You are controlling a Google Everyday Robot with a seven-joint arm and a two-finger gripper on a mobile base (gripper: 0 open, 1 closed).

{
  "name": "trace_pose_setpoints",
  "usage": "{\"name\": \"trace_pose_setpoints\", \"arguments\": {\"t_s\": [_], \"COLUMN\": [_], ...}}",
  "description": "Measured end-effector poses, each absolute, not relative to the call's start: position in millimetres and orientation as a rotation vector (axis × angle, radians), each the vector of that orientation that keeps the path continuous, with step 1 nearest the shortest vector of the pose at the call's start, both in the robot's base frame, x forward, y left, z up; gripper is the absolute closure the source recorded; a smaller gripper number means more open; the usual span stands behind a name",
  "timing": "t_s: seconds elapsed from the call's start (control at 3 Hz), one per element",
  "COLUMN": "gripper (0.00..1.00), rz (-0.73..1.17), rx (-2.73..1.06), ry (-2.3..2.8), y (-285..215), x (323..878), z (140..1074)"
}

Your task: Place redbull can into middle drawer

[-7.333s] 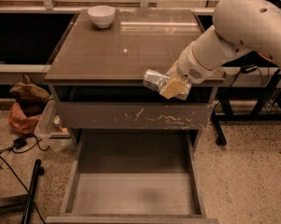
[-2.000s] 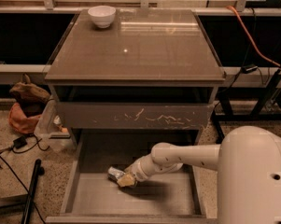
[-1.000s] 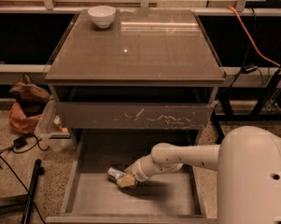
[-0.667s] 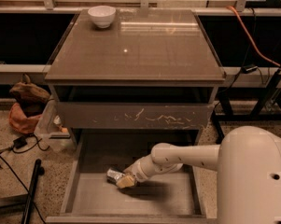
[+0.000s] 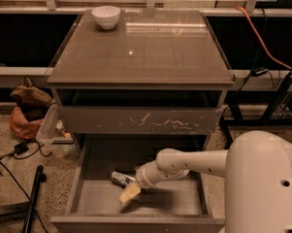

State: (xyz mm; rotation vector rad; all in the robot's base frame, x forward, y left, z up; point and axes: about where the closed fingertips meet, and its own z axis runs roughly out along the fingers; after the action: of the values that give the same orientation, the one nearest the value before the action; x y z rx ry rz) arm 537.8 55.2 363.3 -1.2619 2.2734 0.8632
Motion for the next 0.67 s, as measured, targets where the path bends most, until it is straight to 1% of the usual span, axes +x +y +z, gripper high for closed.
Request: {"name": "trace_pose_setpoints", "arguments": {"t_s": [0.67], "gripper": [0.00], "rz": [0.863], "rx": [-1.262], "ry": [2.273], "y": [59.6], "x": [537.7], "z": [367.8]}}
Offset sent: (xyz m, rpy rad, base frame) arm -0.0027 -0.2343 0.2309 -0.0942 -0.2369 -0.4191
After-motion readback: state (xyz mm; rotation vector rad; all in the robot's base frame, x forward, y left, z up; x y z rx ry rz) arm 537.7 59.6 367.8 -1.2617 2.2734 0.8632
